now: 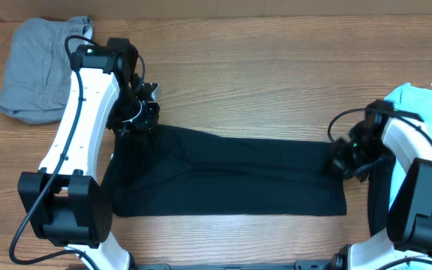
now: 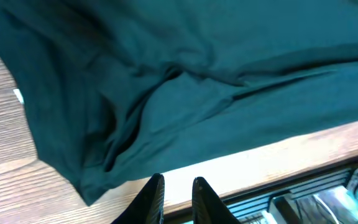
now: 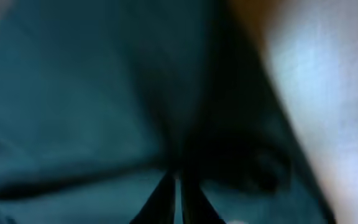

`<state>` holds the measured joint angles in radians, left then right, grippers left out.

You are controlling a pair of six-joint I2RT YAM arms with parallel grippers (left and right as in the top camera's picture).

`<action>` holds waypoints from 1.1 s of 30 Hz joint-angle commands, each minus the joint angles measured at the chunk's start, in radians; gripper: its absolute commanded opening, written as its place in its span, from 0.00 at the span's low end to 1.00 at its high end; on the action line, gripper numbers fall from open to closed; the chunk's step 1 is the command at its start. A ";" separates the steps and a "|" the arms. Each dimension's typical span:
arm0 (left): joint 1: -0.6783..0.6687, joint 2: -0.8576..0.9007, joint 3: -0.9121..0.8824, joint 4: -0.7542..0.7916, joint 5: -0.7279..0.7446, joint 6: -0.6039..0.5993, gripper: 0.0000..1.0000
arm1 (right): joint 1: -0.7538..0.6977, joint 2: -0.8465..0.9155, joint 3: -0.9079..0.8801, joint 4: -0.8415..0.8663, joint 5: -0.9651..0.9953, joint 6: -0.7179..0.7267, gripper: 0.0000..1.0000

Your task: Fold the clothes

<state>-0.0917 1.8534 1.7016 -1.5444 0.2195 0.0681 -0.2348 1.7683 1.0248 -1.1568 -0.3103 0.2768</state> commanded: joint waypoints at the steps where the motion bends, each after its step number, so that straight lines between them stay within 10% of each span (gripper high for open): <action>1: -0.007 -0.023 0.014 0.000 0.044 -0.004 0.21 | 0.000 -0.016 -0.010 -0.086 -0.005 -0.029 0.05; 16: -0.013 -0.023 0.014 0.032 0.079 -0.002 0.27 | -0.001 -0.225 -0.001 0.155 0.005 0.027 0.22; 33: -0.105 -0.023 0.014 0.082 0.128 0.014 0.23 | -0.001 -0.158 -0.075 -0.011 0.074 0.063 0.04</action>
<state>-0.1909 1.8534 1.7016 -1.4643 0.3397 0.0692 -0.2352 1.6455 0.9531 -1.1194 -0.2687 0.3622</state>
